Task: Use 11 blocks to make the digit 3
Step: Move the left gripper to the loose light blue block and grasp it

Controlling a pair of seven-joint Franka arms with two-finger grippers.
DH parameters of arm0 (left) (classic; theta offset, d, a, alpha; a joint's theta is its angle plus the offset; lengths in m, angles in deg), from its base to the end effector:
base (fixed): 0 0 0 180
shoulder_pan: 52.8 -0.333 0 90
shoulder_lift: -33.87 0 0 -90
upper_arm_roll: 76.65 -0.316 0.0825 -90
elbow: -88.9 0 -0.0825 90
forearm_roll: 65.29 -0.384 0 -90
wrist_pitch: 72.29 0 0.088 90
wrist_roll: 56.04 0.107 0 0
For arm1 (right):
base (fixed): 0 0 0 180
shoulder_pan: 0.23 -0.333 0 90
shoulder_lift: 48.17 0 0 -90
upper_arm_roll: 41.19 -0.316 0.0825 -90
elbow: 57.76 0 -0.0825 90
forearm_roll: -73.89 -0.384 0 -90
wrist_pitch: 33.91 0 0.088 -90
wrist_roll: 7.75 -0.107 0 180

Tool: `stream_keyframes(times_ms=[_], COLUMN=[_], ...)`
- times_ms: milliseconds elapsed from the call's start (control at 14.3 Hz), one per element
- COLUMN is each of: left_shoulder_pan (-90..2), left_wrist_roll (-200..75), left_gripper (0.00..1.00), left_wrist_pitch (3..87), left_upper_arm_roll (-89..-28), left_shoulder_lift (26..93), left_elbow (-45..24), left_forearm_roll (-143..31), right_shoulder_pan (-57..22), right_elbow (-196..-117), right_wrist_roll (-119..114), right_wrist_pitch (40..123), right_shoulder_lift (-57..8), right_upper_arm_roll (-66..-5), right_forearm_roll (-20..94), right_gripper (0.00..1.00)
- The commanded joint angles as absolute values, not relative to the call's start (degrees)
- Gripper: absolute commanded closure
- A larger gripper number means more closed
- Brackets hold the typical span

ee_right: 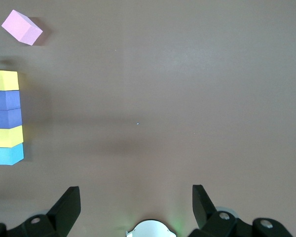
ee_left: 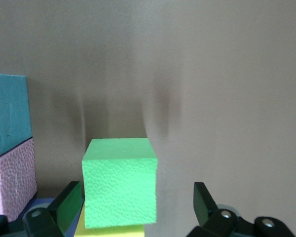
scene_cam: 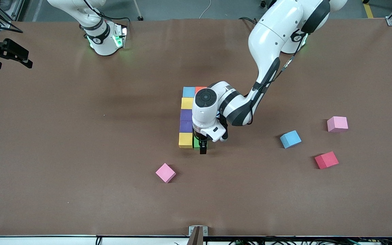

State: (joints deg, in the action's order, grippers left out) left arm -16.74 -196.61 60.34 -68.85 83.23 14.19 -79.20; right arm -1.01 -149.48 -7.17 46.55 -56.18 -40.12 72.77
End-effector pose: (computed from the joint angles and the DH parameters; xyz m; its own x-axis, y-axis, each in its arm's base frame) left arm 0.5701 -0.5049 0.2407 -0.0169 0.9983 -0.0554 0.9845 0.0263 0.1734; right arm 0.4921 -0.0009 0.6697 0.9984 0.0086 -0.0565 0.0074 -0.9997 -0.0226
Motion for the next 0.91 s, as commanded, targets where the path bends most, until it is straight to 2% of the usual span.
stream_keyframes(times_ms=[0, 419, 698, 837], left_shoulder_pan=[-17.9, -19.31, -27.21, -31.25], left_wrist_roll=[-194.13, -187.73, -168.59, -156.49], left_gripper=[0.0, 0.0, 0.0, 0.0], left_wrist_pitch=[56.22, 48.03, 42.42, 36.29], left_upper_arm_roll=[-68.83, -68.56, -68.47, -68.47], left_shoulder_lift=[79.32, 69.83, 66.04, 64.03], left_elbow=[13.66, 13.22, 13.05, 12.96], left_forearm_roll=[-79.17, -77.07, -74.26, -74.25], right_shoulder_pan=[-0.49, -0.58, -0.76, -0.67], right_elbow=[-150.49, -150.58, -150.58, -150.58], right_wrist_roll=[-6.79, -6.52, -6.52, -6.35], right_wrist_pitch=[46.86, 46.16, 45.28, 45.19], right_shoulder_lift=[-57.05, -57.05, -56.96, -56.96], right_upper_arm_roll=[-40.31, -40.31, -40.4, -40.4], right_forearm_roll=[72.92, 73.88, 74.59, 74.68], right_gripper=[0.0, 0.0, 0.0, 0.0])
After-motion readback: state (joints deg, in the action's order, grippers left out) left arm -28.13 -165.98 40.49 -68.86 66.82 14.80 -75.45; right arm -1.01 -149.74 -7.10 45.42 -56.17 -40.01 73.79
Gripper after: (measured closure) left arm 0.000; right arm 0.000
